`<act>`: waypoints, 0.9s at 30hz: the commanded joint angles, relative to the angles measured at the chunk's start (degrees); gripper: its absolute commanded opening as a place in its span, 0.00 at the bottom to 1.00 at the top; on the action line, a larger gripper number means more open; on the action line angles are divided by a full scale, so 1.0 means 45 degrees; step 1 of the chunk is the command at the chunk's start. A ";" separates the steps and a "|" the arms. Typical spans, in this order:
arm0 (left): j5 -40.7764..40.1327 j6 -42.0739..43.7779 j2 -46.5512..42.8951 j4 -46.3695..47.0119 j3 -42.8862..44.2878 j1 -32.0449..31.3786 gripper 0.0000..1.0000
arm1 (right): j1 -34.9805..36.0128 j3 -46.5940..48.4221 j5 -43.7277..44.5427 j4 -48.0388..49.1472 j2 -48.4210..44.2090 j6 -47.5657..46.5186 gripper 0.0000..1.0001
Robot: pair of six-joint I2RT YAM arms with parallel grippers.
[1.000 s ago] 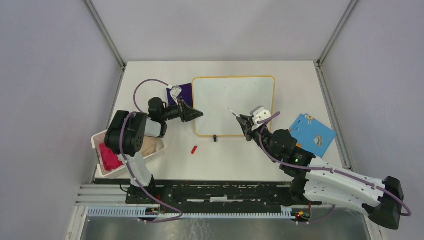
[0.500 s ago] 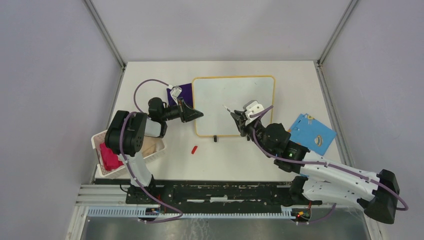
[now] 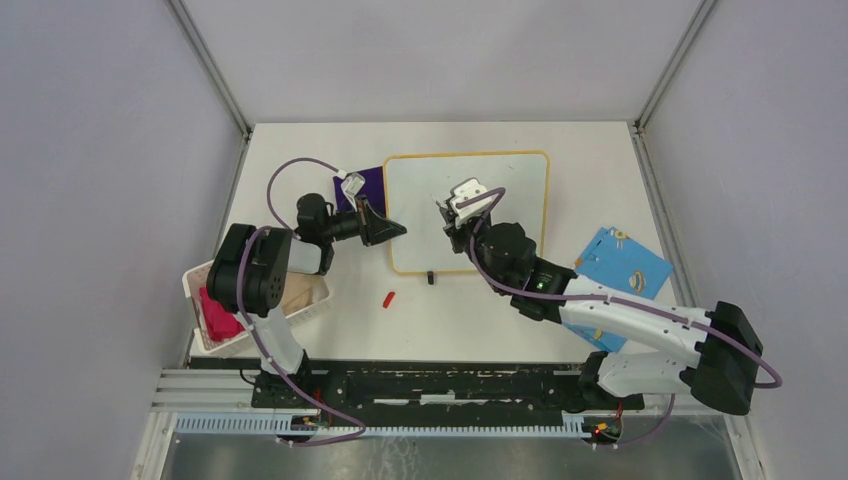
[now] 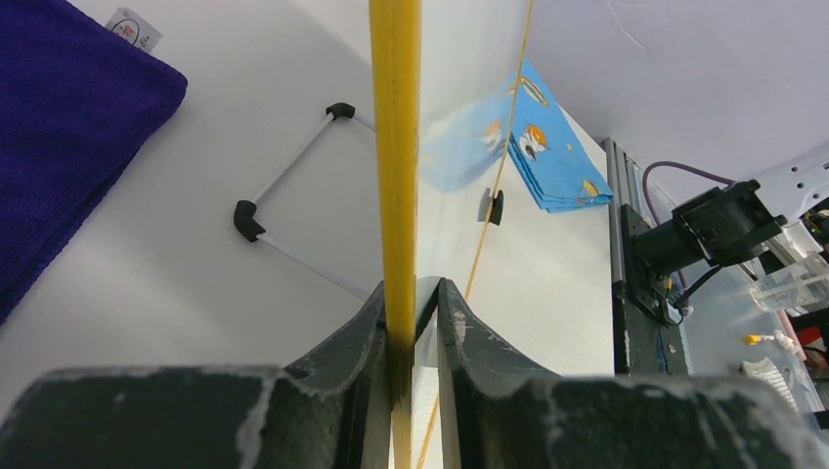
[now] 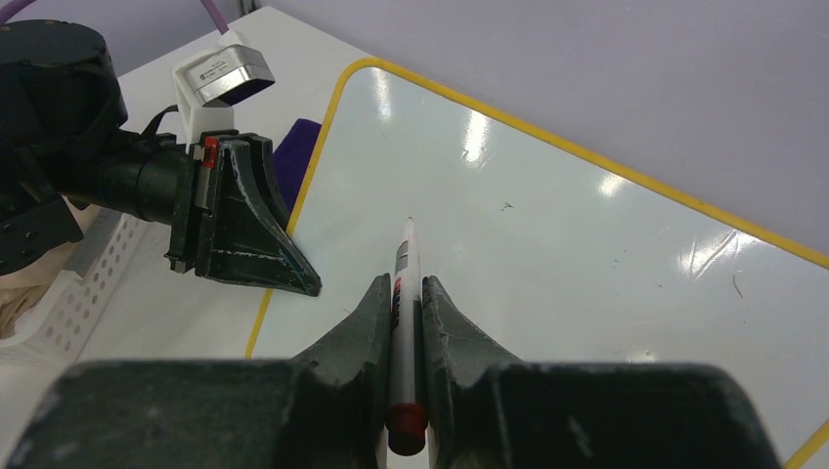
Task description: Write a sentence on the whiteboard
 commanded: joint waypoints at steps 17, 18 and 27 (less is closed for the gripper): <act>-0.0642 0.1370 -0.0446 -0.1317 0.0037 0.0013 0.02 | -0.0030 0.2773 0.1106 0.1395 0.3239 -0.0148 0.00; -0.0656 0.1379 -0.0457 -0.1338 0.0045 0.0013 0.02 | -0.0033 0.2848 0.1131 0.1405 0.3341 -0.0133 0.00; -0.0661 0.1536 -0.0497 -0.1567 0.0122 0.0013 0.02 | -0.0017 0.3316 0.1154 0.1640 0.4055 -0.0030 0.00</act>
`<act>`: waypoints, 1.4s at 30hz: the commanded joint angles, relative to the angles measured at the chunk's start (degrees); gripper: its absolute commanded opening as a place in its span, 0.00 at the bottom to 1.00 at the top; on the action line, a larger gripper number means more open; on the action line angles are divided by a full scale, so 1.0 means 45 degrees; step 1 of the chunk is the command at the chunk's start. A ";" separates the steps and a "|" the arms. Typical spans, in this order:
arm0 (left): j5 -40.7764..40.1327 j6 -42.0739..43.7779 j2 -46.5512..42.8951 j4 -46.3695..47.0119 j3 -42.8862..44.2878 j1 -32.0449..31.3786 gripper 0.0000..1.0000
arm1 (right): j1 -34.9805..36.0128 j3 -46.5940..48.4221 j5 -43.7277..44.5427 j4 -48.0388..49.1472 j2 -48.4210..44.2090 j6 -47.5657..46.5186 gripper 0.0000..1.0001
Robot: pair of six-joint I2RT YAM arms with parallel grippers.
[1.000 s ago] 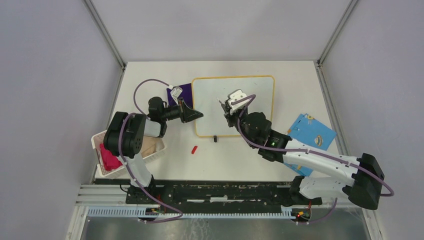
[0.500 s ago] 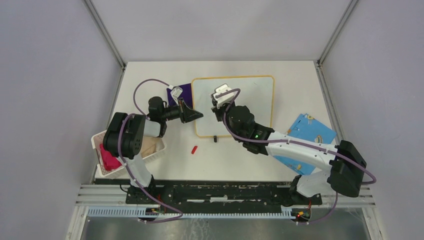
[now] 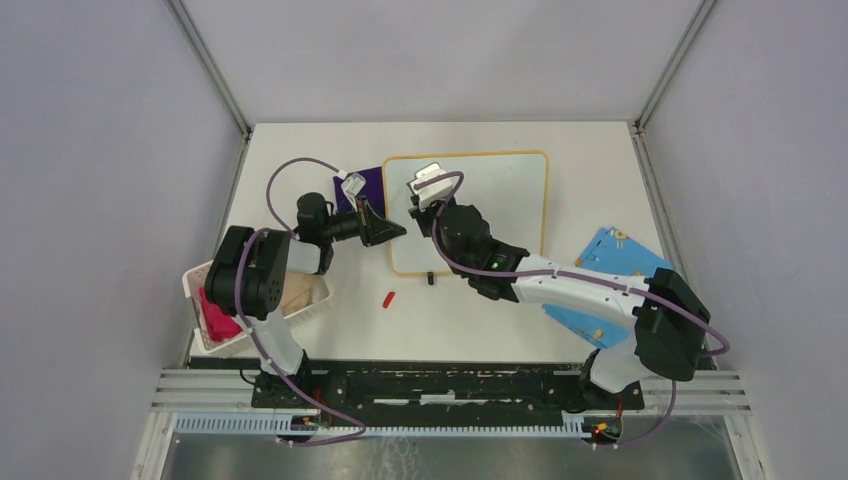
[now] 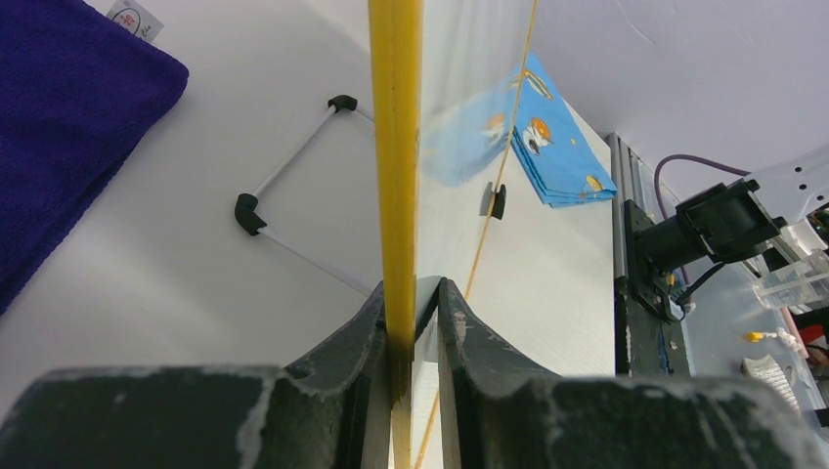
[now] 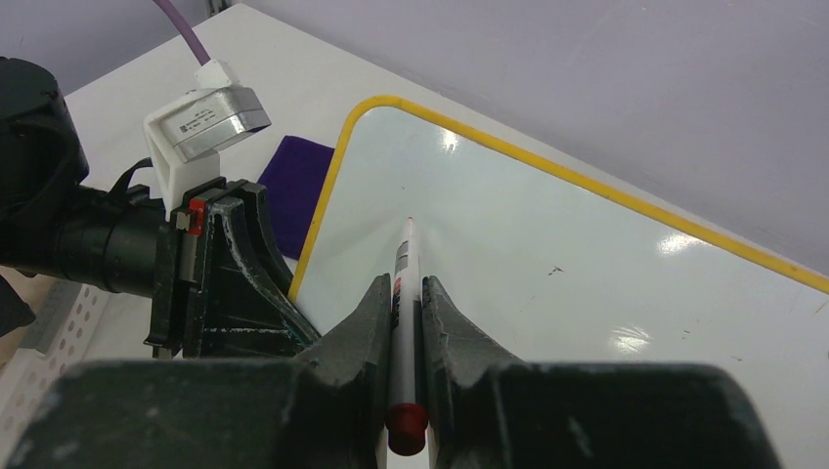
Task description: Write a sentence on the whiteboard
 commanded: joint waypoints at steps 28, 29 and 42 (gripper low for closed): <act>-0.0701 0.1614 -0.0419 -0.1613 0.0220 0.0013 0.02 | -0.0731 0.0777 0.0006 0.0213 0.0910 0.1055 0.00; -0.0720 0.1653 -0.0420 -0.1664 0.0229 0.0013 0.02 | -0.0753 0.0684 0.0027 0.0208 0.0851 0.1074 0.00; -0.0764 0.1835 -0.0467 -0.1975 0.0260 0.0012 0.02 | -0.1236 -0.0417 0.0702 0.0074 -0.0190 0.1159 0.00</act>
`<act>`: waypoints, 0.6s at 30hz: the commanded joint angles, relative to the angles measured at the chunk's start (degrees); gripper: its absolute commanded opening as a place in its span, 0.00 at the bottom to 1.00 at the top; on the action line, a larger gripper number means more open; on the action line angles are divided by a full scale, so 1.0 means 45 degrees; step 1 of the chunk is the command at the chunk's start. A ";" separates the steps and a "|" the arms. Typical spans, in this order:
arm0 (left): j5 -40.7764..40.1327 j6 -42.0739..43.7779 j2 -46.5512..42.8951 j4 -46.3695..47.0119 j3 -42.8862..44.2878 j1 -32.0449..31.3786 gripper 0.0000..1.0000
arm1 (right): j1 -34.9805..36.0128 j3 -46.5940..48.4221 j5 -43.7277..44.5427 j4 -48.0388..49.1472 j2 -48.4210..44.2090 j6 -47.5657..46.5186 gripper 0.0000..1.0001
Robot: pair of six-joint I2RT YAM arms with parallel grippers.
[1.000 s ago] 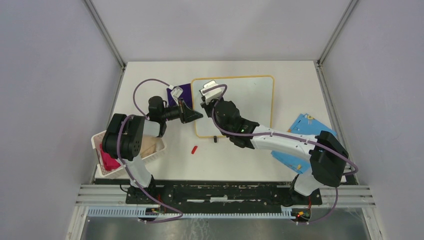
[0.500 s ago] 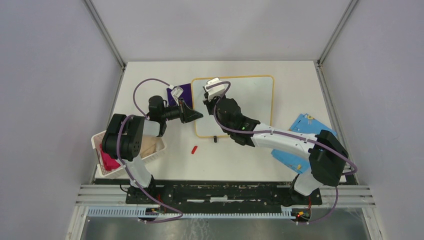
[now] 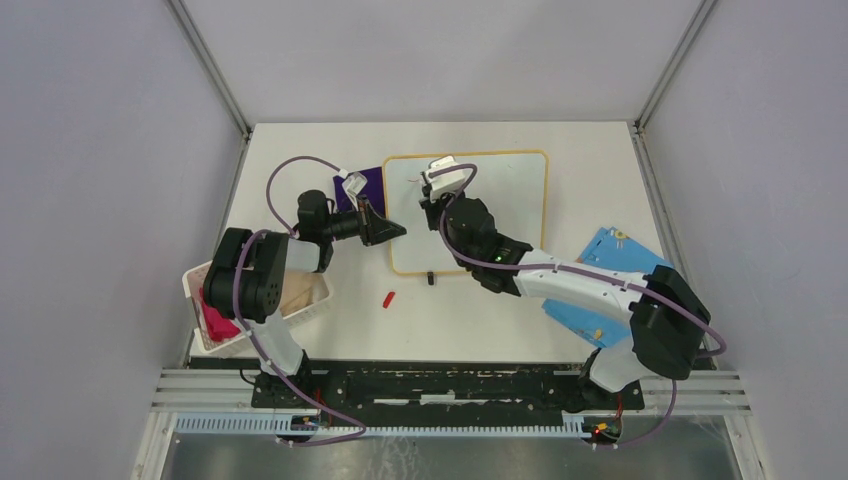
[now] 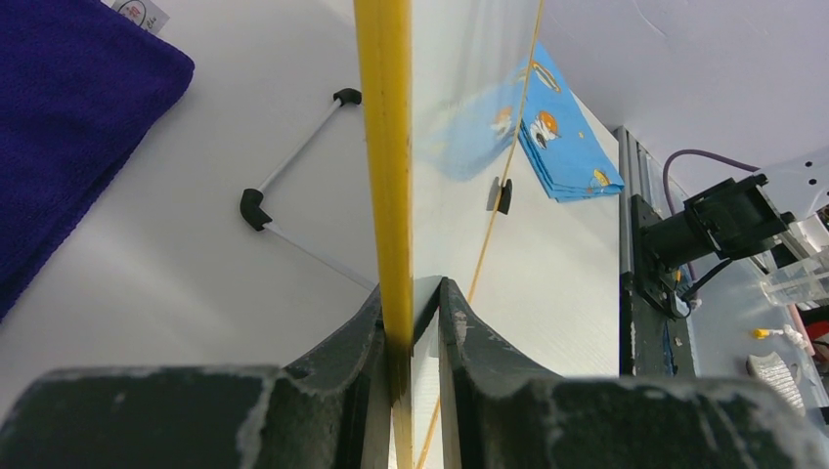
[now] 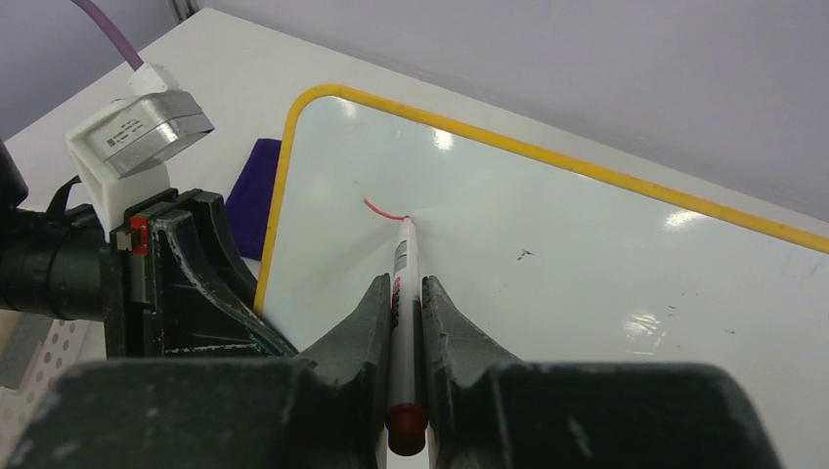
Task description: Write a sentence on the whiteboard
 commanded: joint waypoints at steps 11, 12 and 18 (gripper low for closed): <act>-0.0691 0.1173 -0.0232 -0.0759 0.0051 0.0017 0.02 | -0.0499 -0.1025 -0.0756 0.0663 -0.1383 -0.0104 0.00; -0.0692 0.1190 -0.0234 -0.0776 0.0055 0.0018 0.02 | -0.0458 -0.1062 -0.0977 0.0789 -0.1488 -0.0128 0.00; -0.0700 0.1219 -0.0216 -0.0810 0.0045 0.0018 0.02 | -0.0206 -0.0691 -0.1515 0.0767 -0.1444 -0.0203 0.00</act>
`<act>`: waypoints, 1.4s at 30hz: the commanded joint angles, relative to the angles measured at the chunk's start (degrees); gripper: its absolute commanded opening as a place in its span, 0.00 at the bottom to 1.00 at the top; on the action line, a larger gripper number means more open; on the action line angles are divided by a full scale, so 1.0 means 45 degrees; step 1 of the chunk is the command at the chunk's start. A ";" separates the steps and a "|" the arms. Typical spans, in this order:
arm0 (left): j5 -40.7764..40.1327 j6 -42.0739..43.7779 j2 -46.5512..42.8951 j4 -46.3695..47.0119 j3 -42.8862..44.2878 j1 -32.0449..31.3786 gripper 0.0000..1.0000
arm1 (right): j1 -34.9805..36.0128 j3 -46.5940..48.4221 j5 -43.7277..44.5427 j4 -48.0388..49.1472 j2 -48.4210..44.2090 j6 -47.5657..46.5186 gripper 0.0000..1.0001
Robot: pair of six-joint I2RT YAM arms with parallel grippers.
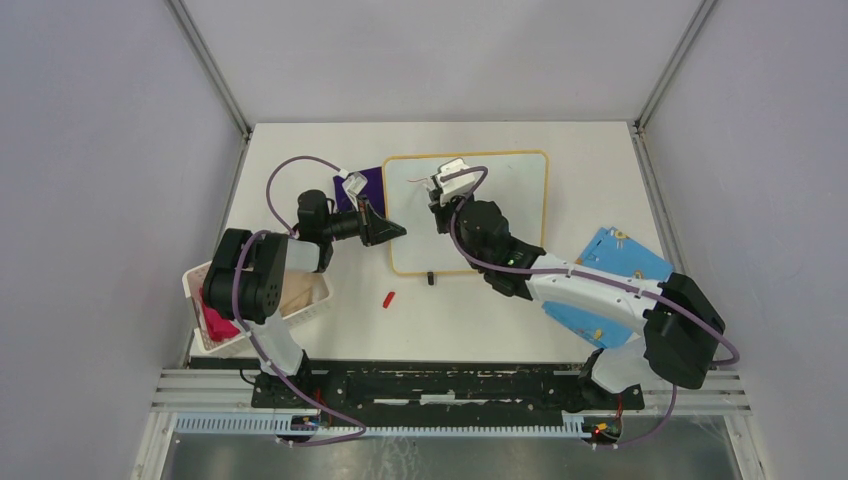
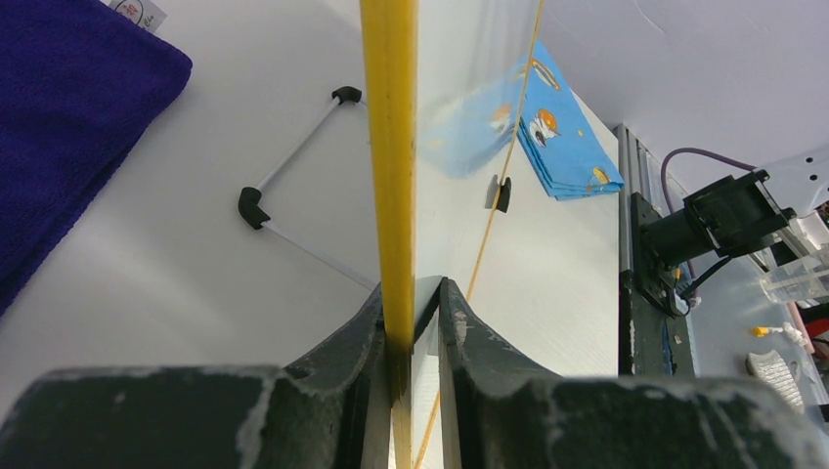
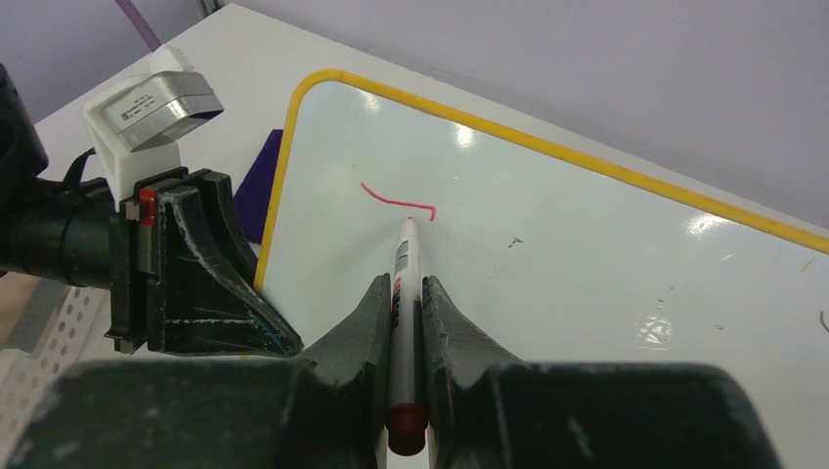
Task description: Write a sentence on the whiteboard
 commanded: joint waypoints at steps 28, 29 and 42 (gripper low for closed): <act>-0.0758 0.1214 -0.0278 -0.0867 0.0066 0.0027 0.02 | 0.0086 0.0032 0.0013 0.0094 0.0171 0.0064 0.00; -0.0749 0.1226 -0.0271 -0.0875 0.0052 0.0027 0.02 | 0.0074 -0.0044 -0.0003 0.0077 0.0140 0.0064 0.00; -0.0768 0.1237 -0.0279 -0.0908 0.0076 0.0012 0.02 | 0.0112 -0.1392 -0.0655 0.0013 -0.0580 0.0371 0.00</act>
